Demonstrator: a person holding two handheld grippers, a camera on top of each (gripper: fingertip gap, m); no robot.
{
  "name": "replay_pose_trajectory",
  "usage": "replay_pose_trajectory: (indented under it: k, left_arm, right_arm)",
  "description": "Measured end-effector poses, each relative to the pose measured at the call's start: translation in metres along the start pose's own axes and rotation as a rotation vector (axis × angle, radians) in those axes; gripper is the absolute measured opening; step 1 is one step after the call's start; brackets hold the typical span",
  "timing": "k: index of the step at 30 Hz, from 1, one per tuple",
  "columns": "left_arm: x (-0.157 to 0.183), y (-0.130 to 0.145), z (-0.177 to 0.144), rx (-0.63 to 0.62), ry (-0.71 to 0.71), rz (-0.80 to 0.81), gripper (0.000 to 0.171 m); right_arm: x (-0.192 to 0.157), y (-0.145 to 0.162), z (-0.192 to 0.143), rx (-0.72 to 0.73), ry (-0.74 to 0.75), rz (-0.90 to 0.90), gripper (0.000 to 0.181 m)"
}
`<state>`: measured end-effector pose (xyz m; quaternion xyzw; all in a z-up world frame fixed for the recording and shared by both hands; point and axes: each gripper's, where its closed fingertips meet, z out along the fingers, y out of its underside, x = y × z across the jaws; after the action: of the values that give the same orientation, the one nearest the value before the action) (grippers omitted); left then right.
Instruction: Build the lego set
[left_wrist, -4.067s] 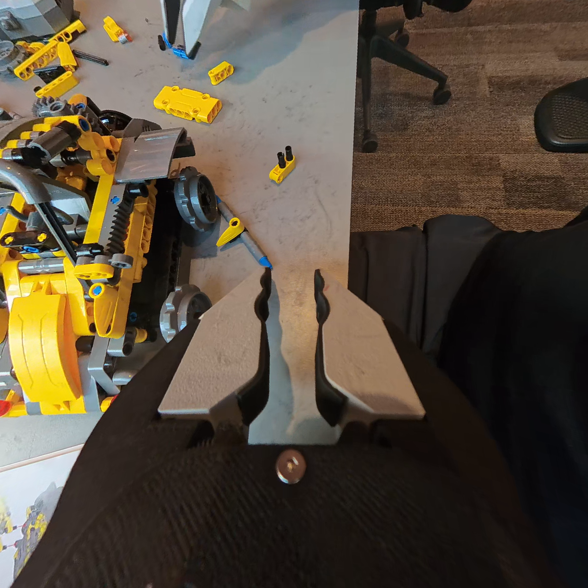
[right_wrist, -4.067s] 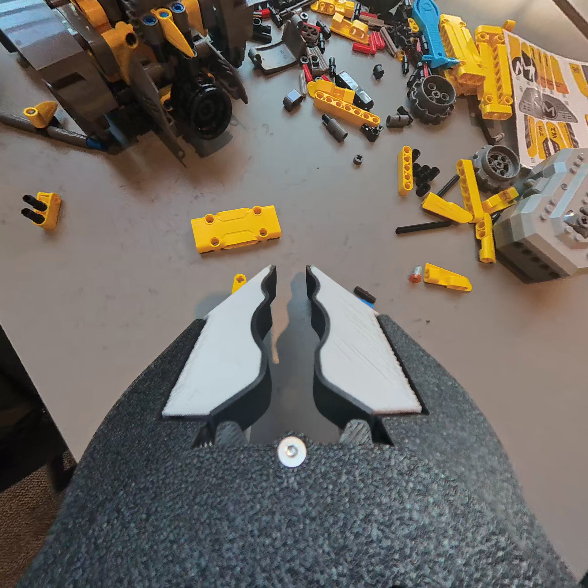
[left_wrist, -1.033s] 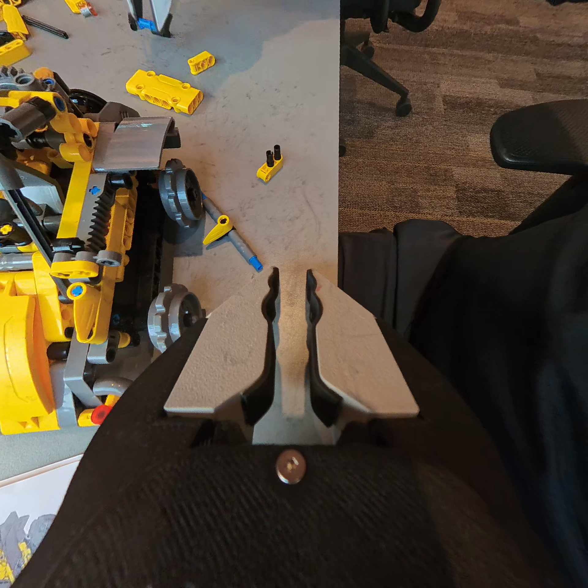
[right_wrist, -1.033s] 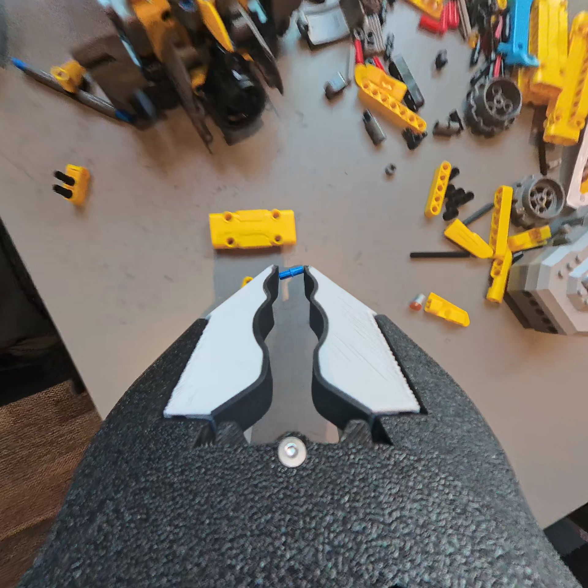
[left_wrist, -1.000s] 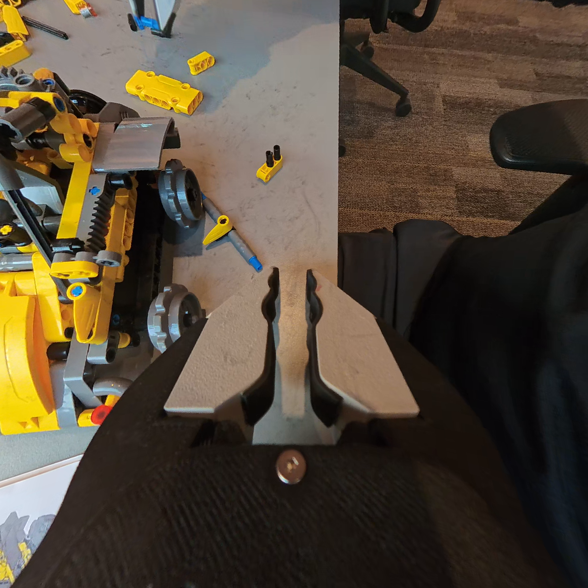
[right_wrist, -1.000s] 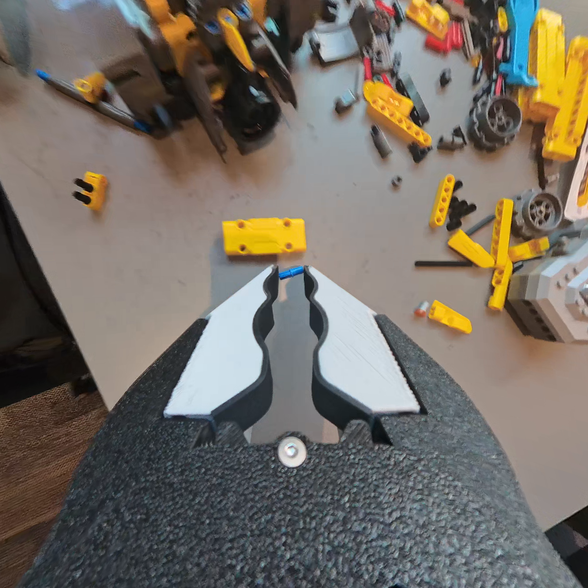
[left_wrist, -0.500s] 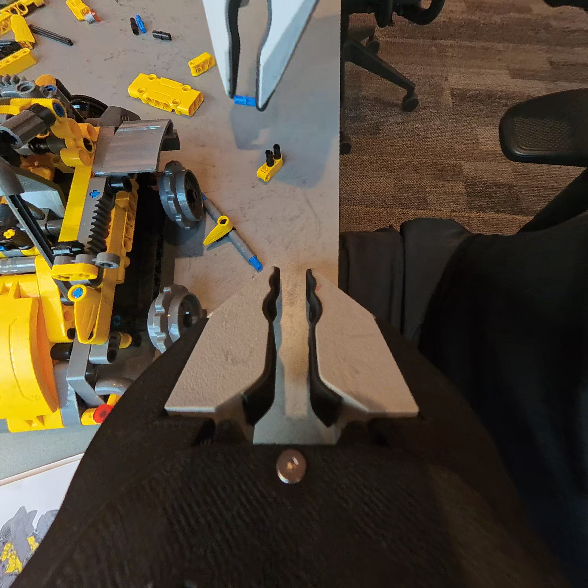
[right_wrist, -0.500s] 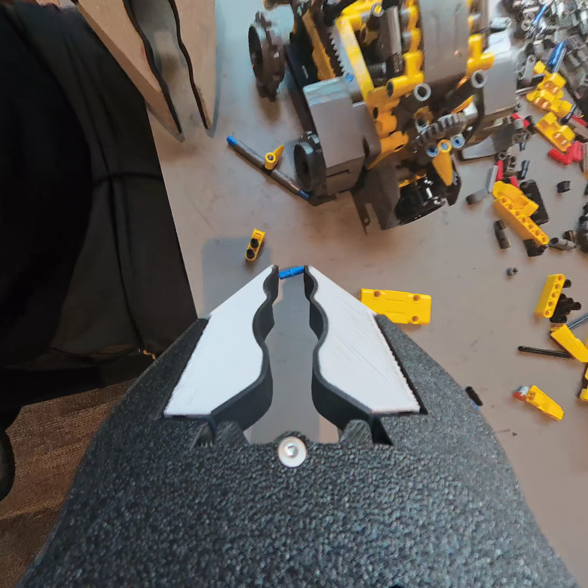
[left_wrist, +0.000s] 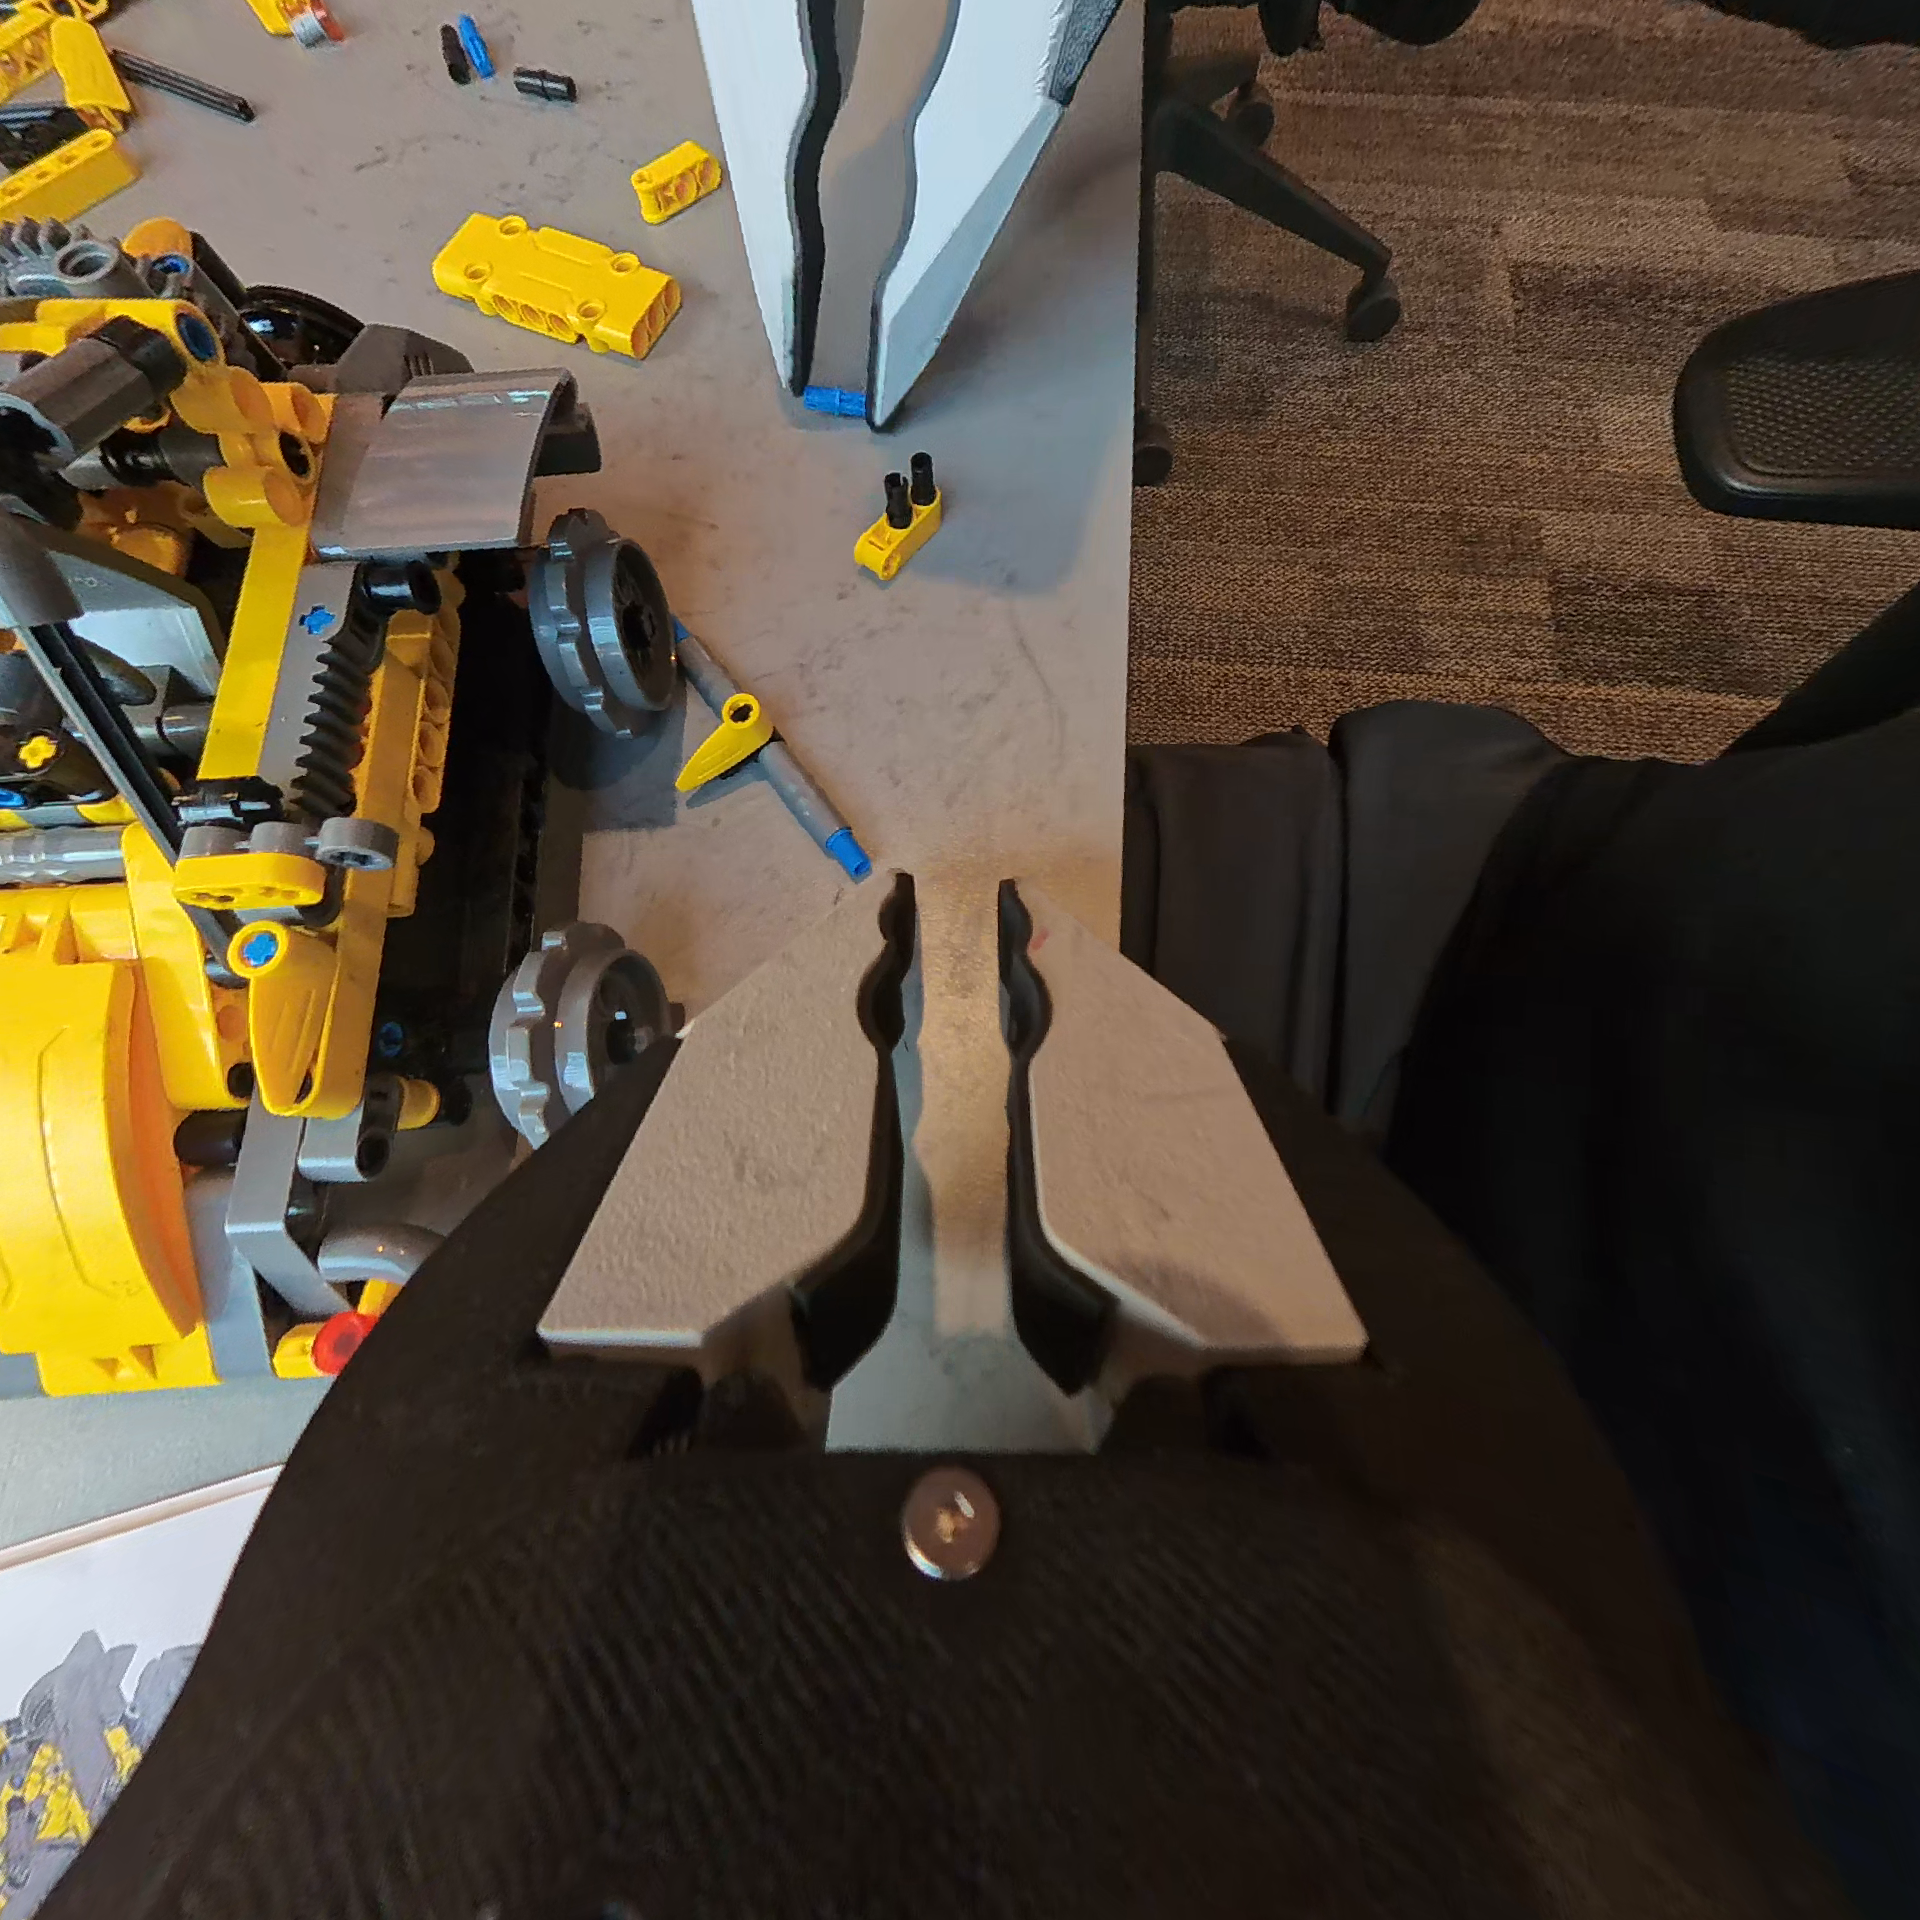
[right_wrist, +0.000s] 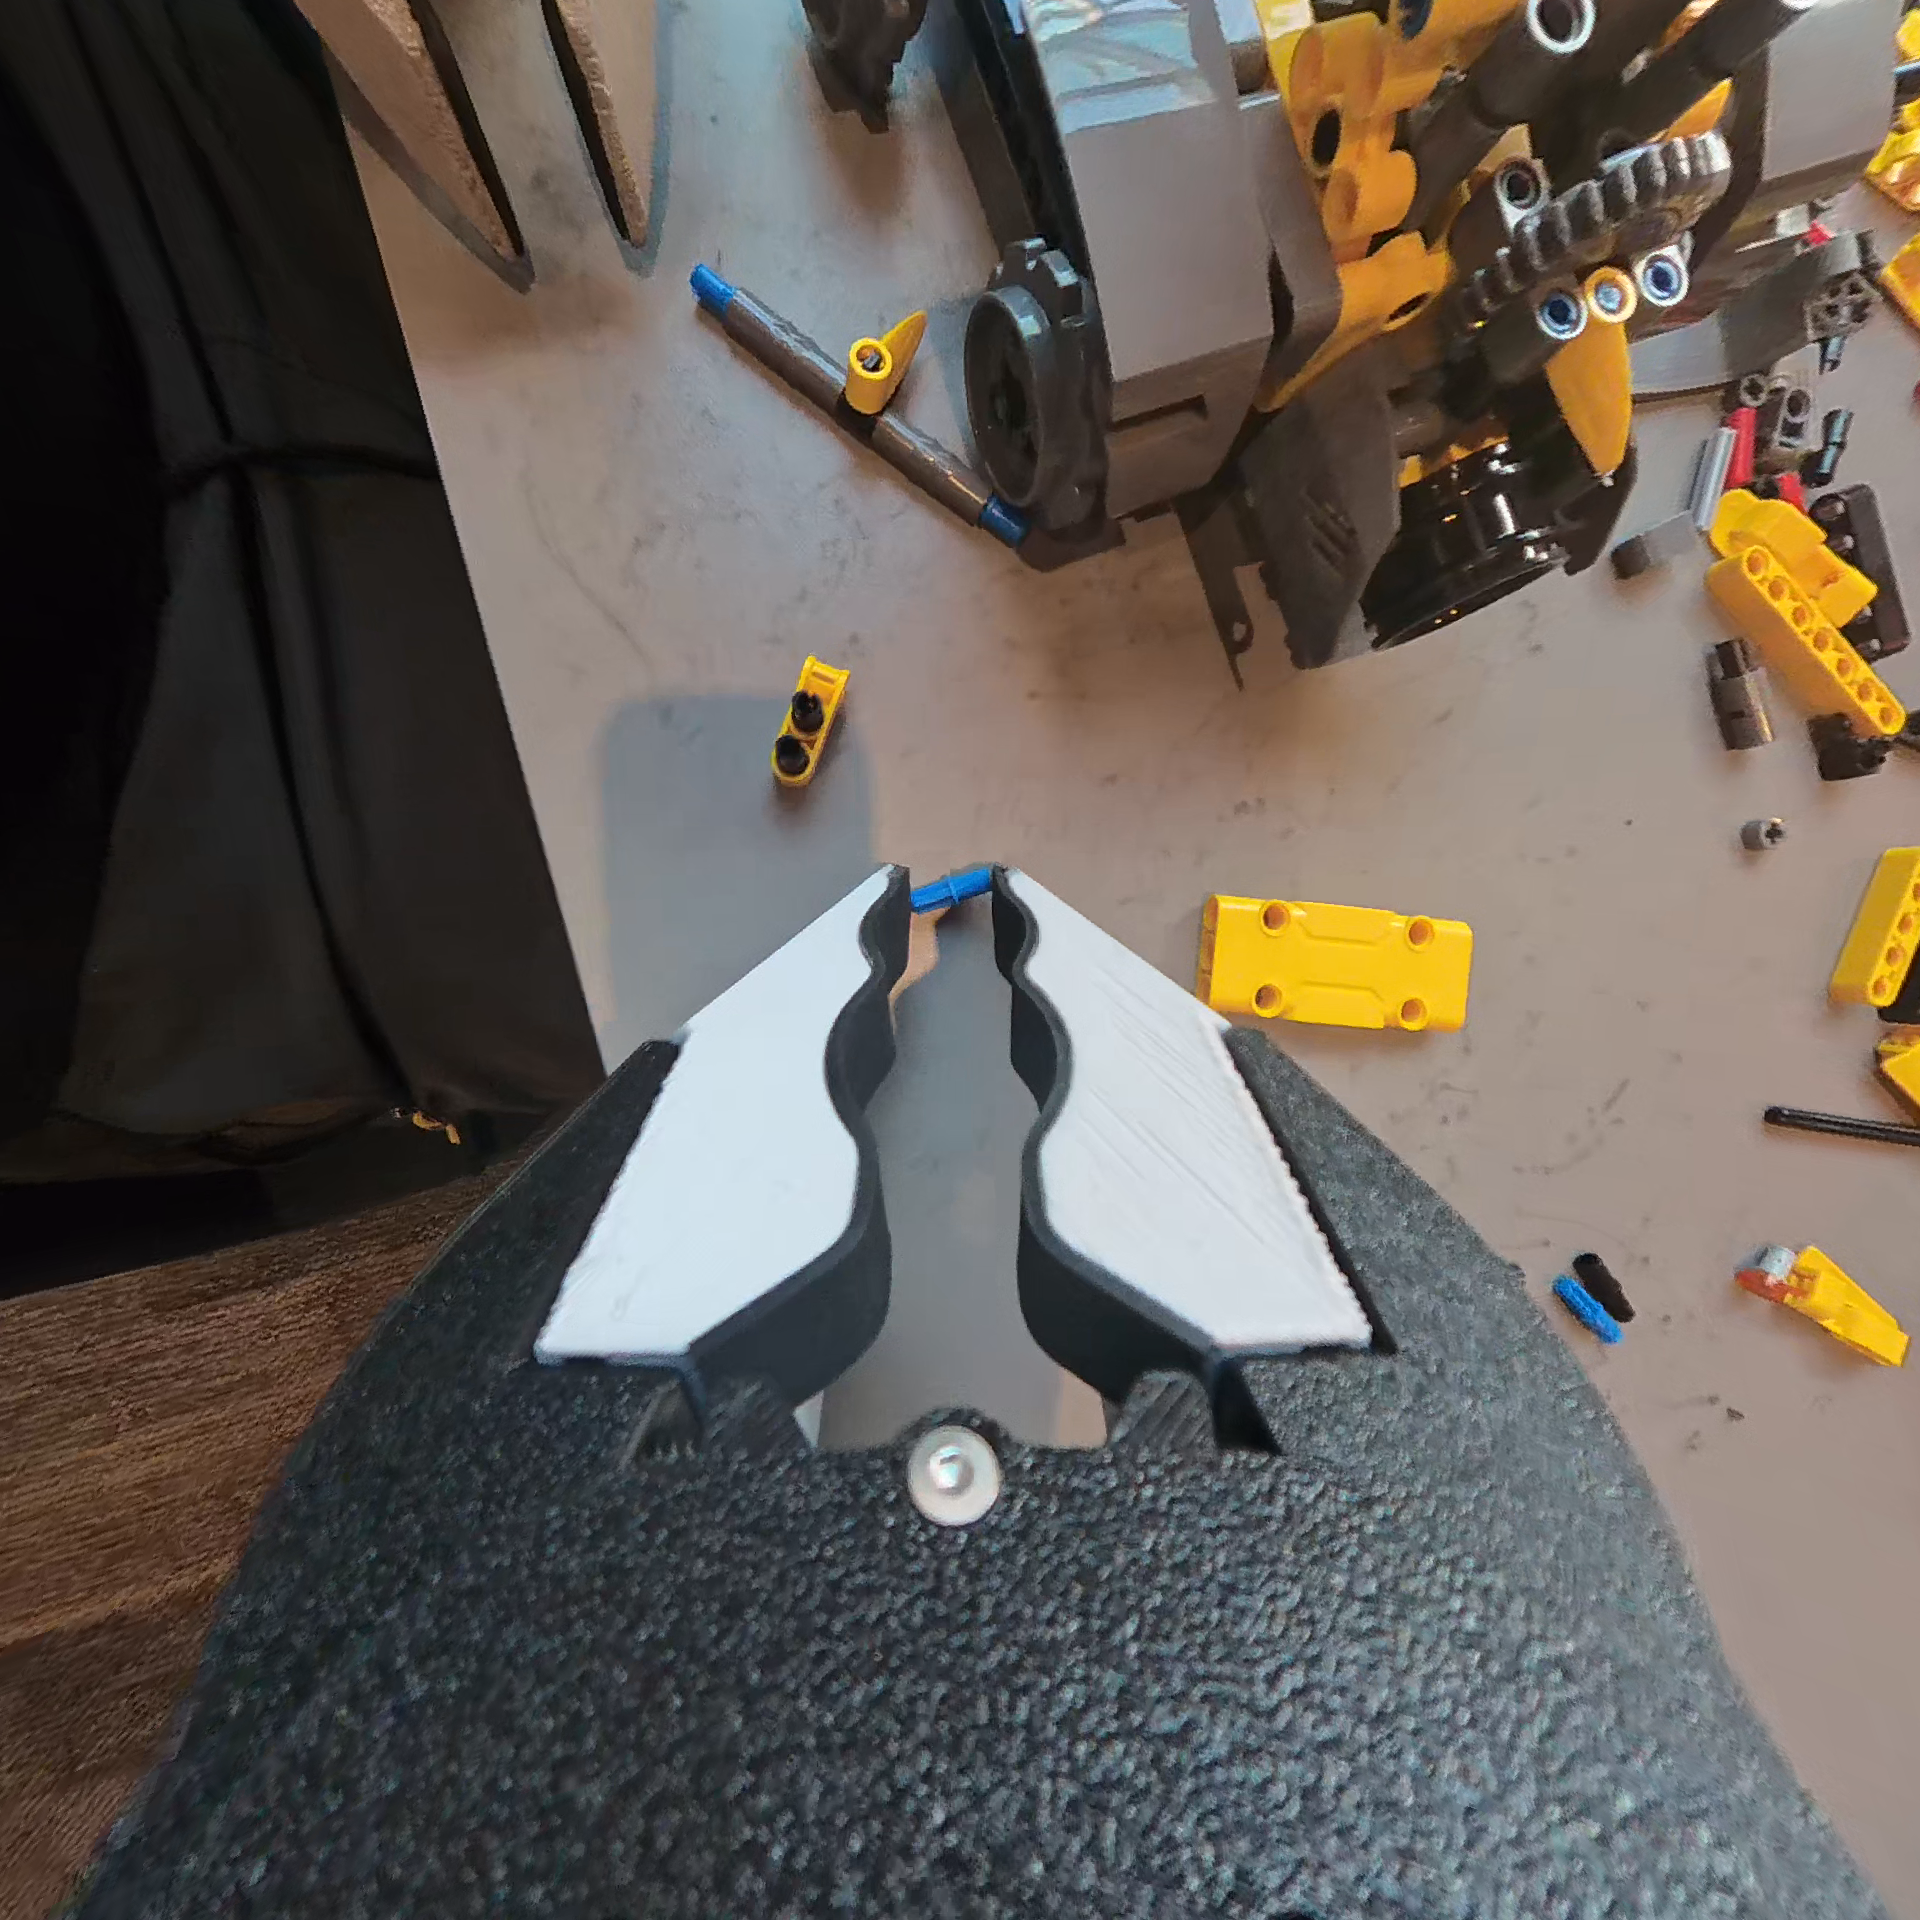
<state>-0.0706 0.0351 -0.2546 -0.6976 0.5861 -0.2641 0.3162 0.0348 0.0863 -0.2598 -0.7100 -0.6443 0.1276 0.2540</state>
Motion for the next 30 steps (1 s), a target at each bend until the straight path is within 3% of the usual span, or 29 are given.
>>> replay_pose_trajectory:
  k: [11,14,18,22,26,30]
  left_arm:
    - [0.0,0.001,0.001,-0.009,0.0,0.0,0.012]
    - [0.0,0.001,0.001,-0.009,-0.001,0.001,0.012]
    - [0.0,0.001,0.001,-0.009,-0.001,0.004,0.013]
    - [0.0,0.001,0.001,-0.008,-0.007,0.009,0.011]
    - [0.0,0.001,0.001,-0.011,-0.011,0.015,0.011]
    - [0.001,0.001,0.002,-0.014,-0.003,0.015,0.01]
  right_arm:
    - [-0.001,0.001,-0.005,0.043,0.018,0.063,0.021]
    - [0.011,0.01,-0.01,0.024,0.118,0.159,0.021]
    - [0.0,0.011,-0.015,0.089,0.108,0.17,0.021]
    - [0.006,0.019,-0.018,0.092,0.085,0.387,0.022]
    - [0.003,0.0,-0.03,0.205,0.112,0.647,0.03]
    - [-0.005,-0.014,-0.031,0.227,0.195,0.724,0.025]
